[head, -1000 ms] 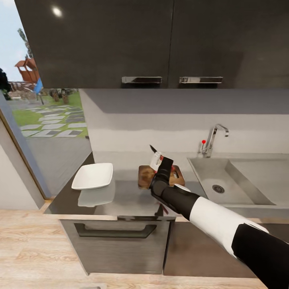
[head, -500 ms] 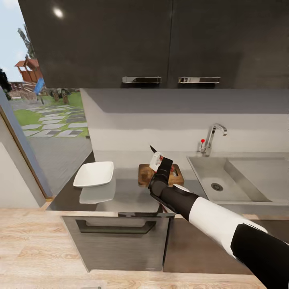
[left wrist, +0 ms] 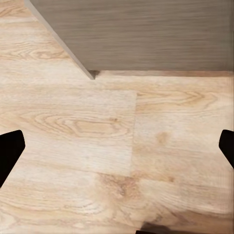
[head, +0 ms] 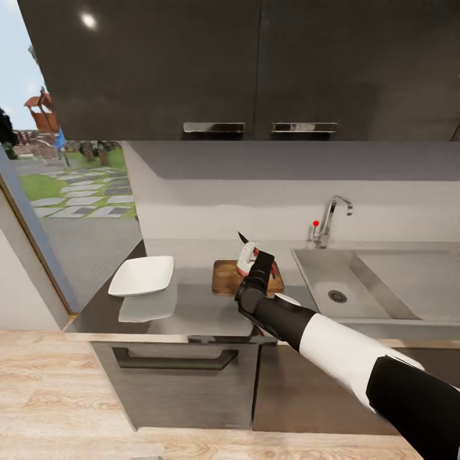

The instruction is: In the kitchen, take the Vidalia onion out of the sink, dice it on the chopping board with the paring knife, put the diced onion into the bowl on the countertop, then place both the paring knife and the chopping board into the sink.

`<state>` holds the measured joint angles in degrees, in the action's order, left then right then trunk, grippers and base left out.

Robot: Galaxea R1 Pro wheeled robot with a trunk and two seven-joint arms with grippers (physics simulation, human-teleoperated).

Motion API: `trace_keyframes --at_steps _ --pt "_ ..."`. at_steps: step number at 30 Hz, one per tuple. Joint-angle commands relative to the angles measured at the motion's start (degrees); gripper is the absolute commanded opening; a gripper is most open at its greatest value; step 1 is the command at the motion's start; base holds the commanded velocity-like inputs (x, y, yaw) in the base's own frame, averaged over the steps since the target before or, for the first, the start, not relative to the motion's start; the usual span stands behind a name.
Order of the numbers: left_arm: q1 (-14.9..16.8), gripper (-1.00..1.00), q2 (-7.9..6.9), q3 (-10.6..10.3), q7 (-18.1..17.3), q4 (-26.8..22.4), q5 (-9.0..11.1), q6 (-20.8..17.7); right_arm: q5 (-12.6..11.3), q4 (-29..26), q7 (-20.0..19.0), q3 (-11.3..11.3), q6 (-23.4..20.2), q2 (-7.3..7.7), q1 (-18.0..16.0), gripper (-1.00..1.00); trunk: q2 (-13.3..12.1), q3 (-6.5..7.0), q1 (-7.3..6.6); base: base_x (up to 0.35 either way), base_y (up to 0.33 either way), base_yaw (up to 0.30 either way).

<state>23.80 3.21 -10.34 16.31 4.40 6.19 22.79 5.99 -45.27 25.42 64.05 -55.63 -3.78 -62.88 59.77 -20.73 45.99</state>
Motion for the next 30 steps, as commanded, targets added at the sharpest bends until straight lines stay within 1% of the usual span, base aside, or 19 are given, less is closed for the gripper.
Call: trace_keyframes --at_steps 1,9,10,11,13,17,30 --pt "0.1 1.00 0.04 -0.5 0.0 0.3 0.6 0.4 0.4 0.0 -0.3 0.2 -0.4 0.01 -0.1 -1.00 0.0 -0.07 0.00 -0.008 -0.024 0.000" --pt "0.1 1.00 0.04 -0.5 0.0 0.3 0.6 0.4 0.4 0.1 -0.3 0.5 -0.4 0.00 -0.1 -1.00 0.0 -0.07 0.00 -0.002 -0.007 0.000" --pt "0.1 1.00 0.04 -0.5 0.0 0.3 0.6 0.4 0.4 0.1 -0.3 0.8 -0.4 0.00 -0.1 -1.00 0.0 -0.07 0.00 0.000 0.000 0.000" --pt "0.1 1.00 0.04 -0.5 0.0 0.3 0.6 0.4 0.4 0.1 -0.3 1.9 -0.4 0.00 -0.1 -1.00 0.0 -0.07 0.00 0.000 0.000 0.000" --pt "0.1 1.00 0.04 -0.5 0.0 0.3 0.6 0.4 0.3 0.1 -0.4 3.0 -0.4 0.00 -0.1 -1.00 0.0 -0.07 0.00 0.000 0.000 0.000" --pt "0.1 1.00 0.04 -0.5 0.0 0.3 0.6 0.4 0.2 0.2 -0.4 4.0 -0.4 0.00 -0.1 -1.00 0.0 -0.07 0.00 0.000 0.000 0.000" --pt "0.1 1.00 0.04 -0.5 0.0 0.2 0.6 0.4 0.0 2.8 -0.8 4.2 -0.2 -0.07 -0.1 -1.00 0.0 -0.07 0.00 0.000 0.000 0.000"
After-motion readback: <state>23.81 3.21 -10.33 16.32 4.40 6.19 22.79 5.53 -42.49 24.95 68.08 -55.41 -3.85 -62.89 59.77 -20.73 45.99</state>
